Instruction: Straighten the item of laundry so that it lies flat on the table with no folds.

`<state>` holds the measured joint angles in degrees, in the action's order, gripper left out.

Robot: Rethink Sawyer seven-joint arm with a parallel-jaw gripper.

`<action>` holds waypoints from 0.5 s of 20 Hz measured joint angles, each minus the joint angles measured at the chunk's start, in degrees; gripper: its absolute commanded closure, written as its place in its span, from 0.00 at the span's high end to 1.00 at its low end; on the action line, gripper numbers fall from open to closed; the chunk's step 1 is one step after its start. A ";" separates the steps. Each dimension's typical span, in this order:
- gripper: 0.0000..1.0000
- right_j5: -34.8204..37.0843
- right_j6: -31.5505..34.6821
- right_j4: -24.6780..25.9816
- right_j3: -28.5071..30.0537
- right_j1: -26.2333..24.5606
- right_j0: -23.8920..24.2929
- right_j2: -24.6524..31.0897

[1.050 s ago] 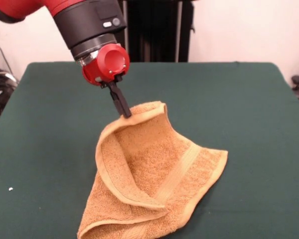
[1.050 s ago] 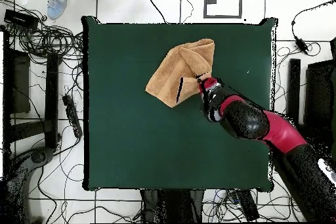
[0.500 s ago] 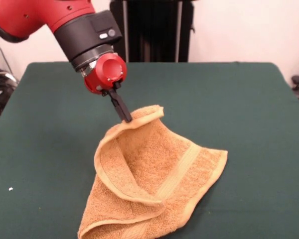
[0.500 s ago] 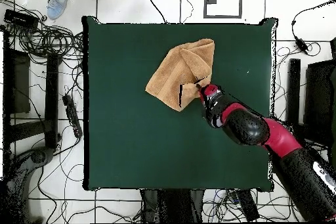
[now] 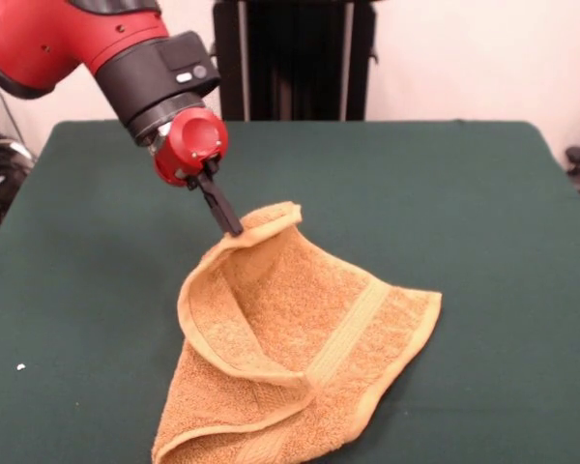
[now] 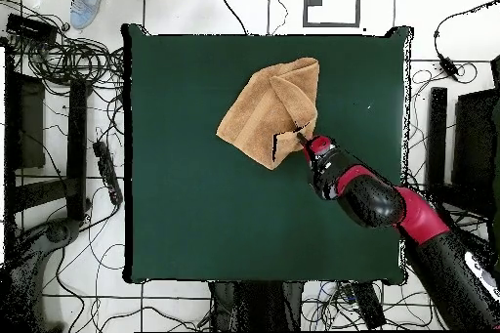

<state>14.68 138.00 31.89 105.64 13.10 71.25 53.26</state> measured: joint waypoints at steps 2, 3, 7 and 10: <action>0.00 0.00 0.00 0.55 0.00 -0.68 0.72 0.27; 0.00 0.00 0.00 1.01 0.02 -1.53 1.52 0.57; 0.00 0.00 -0.29 3.10 0.02 -4.12 3.90 1.12; 0.00 0.00 -0.76 4.21 0.04 -5.21 4.75 1.12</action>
<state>14.68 137.24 36.10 105.68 7.89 76.00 54.38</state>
